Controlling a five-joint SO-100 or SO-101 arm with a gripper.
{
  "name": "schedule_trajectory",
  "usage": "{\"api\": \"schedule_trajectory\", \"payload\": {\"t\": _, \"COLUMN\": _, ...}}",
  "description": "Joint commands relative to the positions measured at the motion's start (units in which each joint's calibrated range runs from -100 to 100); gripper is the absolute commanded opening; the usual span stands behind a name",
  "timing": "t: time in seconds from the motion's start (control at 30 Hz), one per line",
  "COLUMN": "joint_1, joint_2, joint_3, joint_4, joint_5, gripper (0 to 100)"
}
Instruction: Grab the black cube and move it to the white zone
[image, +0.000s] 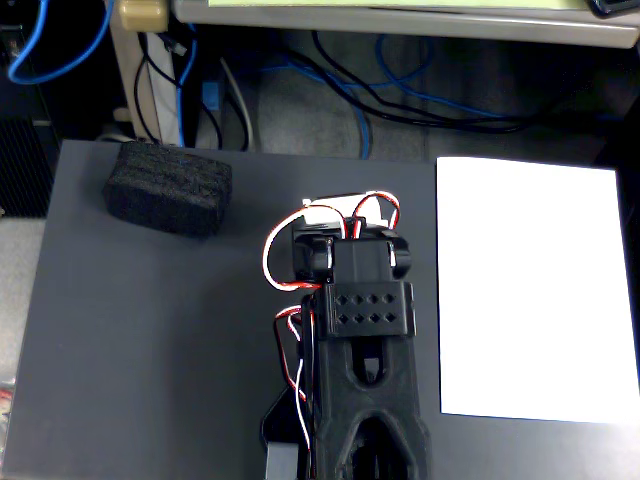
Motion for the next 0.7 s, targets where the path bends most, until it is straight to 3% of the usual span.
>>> {"api": "schedule_trajectory", "payload": {"t": 0.0, "joint_1": -0.2, "joint_2": 0.0, "joint_3": 0.0, "joint_4": -0.4, "joint_5": 0.1, "gripper": 3}}
{"api": "schedule_trajectory", "payload": {"t": 0.4, "joint_1": -0.2, "joint_2": -0.1, "joint_3": 0.0, "joint_4": -1.2, "joint_5": -0.3, "gripper": 3}}
{"api": "schedule_trajectory", "payload": {"t": 0.6, "joint_1": -1.2, "joint_2": -0.1, "joint_3": -19.0, "joint_4": -5.2, "joint_5": -0.4, "gripper": 3}}
{"api": "schedule_trajectory", "payload": {"t": 0.67, "joint_1": -9.0, "joint_2": -0.1, "joint_3": -25.9, "joint_4": -3.3, "joint_5": -0.3, "gripper": 3}}
